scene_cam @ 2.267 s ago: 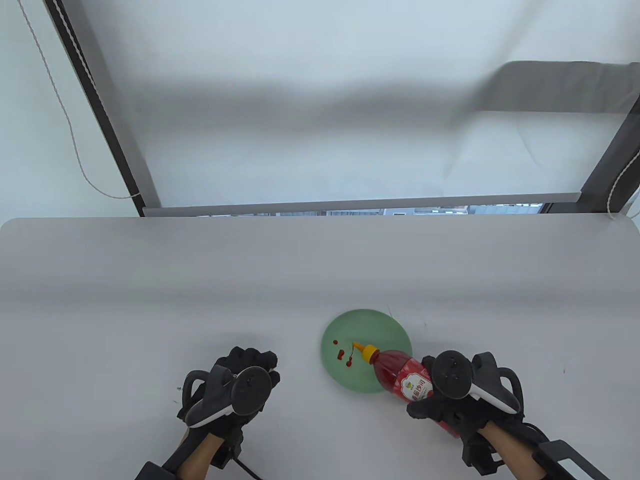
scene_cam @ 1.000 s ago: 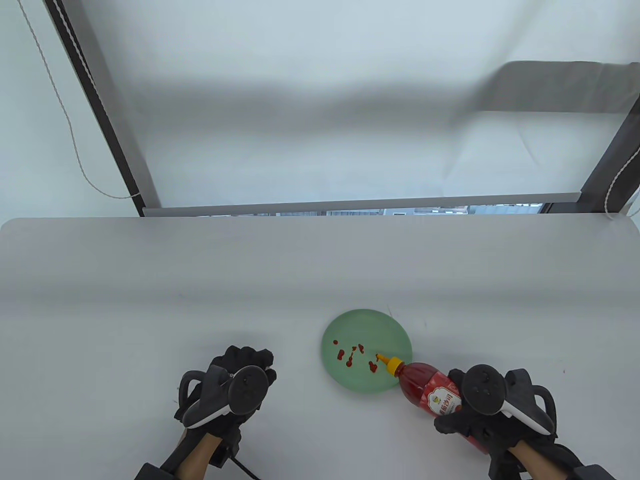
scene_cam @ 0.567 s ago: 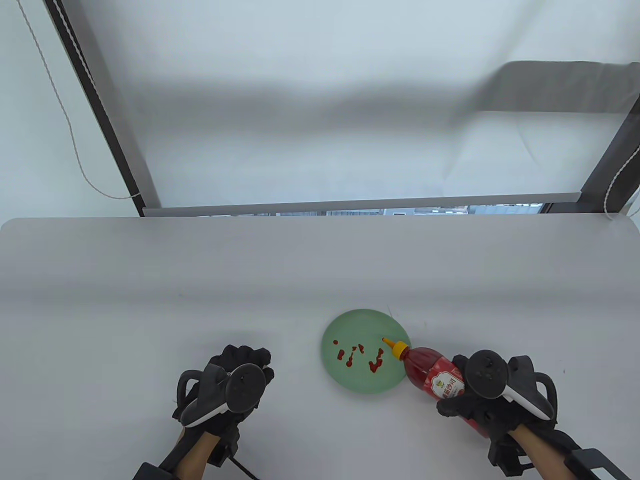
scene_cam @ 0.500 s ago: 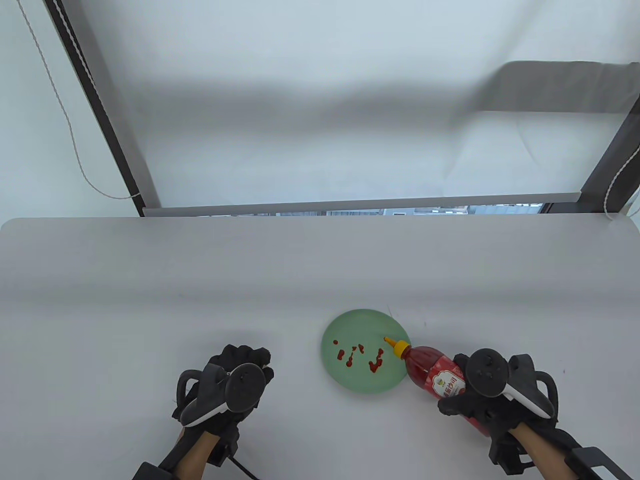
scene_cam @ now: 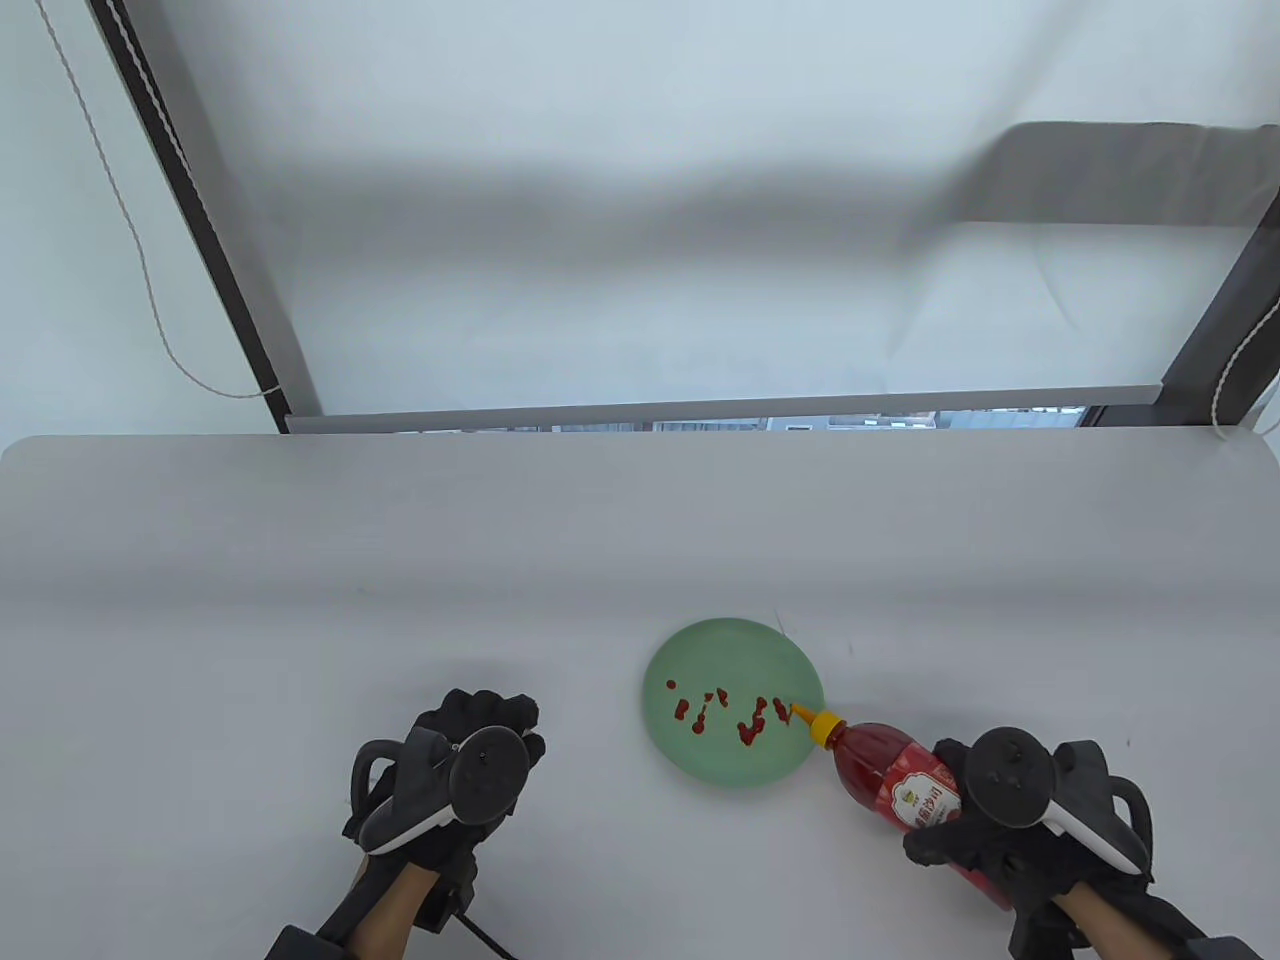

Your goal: Squeeze ketchup bottle to draw patterns on plate

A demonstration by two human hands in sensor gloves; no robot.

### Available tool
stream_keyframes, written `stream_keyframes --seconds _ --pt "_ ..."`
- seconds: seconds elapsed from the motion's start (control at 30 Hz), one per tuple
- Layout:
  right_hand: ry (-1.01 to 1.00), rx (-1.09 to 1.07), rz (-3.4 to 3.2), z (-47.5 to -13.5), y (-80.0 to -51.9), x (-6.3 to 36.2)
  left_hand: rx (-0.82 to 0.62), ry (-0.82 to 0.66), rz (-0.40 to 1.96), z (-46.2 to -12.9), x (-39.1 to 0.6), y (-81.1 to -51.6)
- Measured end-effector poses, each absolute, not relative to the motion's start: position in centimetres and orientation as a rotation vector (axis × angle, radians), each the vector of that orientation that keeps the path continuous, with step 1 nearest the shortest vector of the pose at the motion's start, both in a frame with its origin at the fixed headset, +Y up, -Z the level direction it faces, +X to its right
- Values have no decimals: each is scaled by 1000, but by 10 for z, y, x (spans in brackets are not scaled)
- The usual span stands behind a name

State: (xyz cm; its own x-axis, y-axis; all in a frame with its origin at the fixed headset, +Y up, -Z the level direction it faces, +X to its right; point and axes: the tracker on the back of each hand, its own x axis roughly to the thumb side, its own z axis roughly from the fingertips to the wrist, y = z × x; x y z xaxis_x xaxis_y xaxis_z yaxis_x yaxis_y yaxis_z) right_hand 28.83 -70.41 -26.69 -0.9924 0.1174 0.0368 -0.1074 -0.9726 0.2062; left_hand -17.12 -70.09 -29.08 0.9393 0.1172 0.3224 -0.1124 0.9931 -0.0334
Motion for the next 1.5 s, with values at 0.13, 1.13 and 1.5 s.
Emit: stream_keyframes --seconds 0.13,1.13,1.5 --pt "283 47 2997 -261 -704 293 -9 -332 112 -290 -171 -701" --pt "56 6 2808 -251 -703 316 1 -321 112 -290 -173 -702" --pt "-142 150 2610 -246 -702 310 -30 -359 71 -289 -164 -705"
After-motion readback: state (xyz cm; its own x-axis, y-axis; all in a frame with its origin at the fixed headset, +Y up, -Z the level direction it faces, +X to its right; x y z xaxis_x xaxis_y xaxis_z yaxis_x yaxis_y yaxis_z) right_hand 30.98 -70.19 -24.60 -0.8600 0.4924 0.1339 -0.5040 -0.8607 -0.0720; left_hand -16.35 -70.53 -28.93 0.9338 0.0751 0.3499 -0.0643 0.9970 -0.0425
